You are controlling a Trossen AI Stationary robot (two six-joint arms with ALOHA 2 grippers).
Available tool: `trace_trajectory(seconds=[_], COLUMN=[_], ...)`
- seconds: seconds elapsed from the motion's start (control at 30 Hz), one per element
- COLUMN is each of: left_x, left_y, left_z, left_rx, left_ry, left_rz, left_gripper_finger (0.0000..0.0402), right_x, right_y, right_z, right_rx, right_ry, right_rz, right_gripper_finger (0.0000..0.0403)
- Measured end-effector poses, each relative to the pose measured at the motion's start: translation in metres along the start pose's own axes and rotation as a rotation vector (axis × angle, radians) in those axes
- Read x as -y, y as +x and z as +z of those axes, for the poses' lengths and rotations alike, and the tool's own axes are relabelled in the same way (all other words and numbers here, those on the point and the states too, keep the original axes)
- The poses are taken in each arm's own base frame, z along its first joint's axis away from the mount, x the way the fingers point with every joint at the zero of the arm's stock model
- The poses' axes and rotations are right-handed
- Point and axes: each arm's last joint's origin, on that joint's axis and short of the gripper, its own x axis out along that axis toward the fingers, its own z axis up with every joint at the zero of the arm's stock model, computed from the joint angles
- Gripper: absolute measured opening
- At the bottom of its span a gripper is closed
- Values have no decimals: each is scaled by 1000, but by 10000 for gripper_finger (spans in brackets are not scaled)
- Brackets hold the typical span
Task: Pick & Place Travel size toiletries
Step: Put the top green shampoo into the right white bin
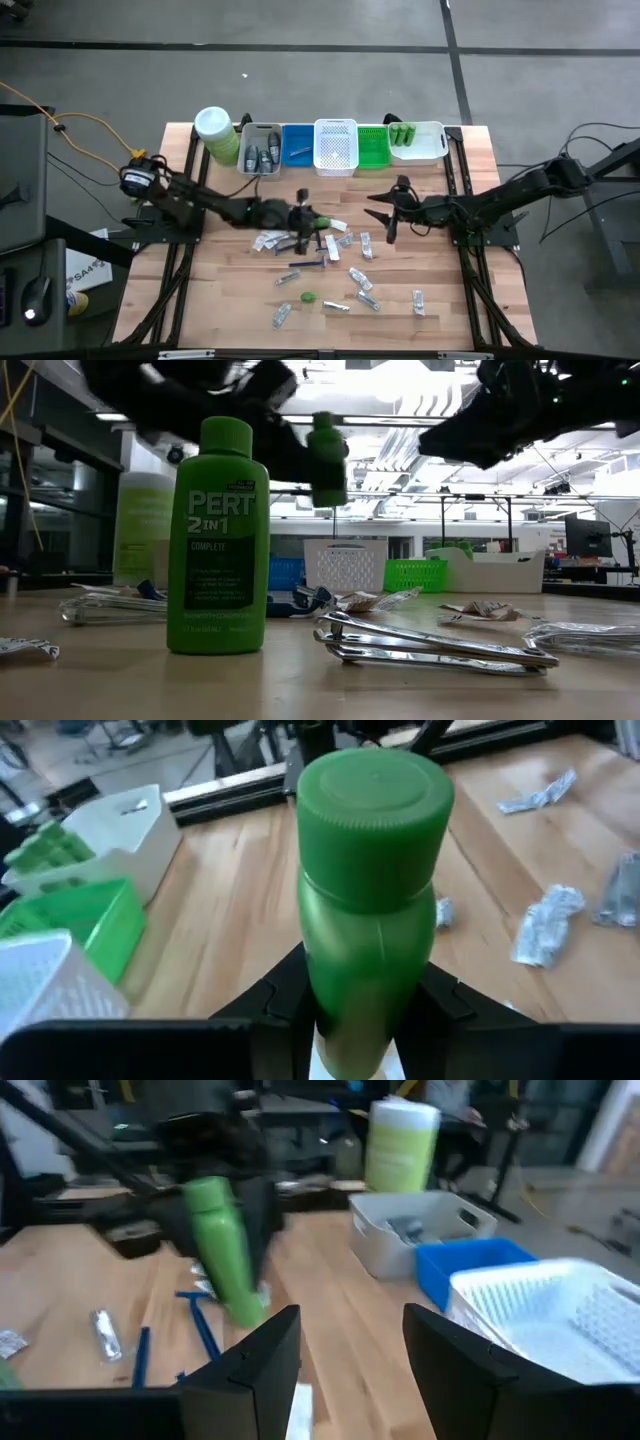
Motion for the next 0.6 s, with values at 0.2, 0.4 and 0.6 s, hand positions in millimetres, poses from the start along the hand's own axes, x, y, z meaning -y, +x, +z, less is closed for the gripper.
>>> trace_trajectory(seconds=[0.2, 0.4, 0.6], left_x=[-33, -48, -50], left_y=[13, 15, 15], left_z=[21, 20, 18], left_rx=[-59, -61, -69], left_ry=[42, 29, 50], left_rz=[-2, -19, -18], left_gripper_finger=[98, 98, 99], right_x=[1, 5, 10], right_y=[17, 29, 55], right_z=[-3, -3, -1], right_rx=[81, 169, 164], right_ry=[-29, -47, -104], right_rz=[36, 108, 92], right_gripper_finger=[176, 223, 275])
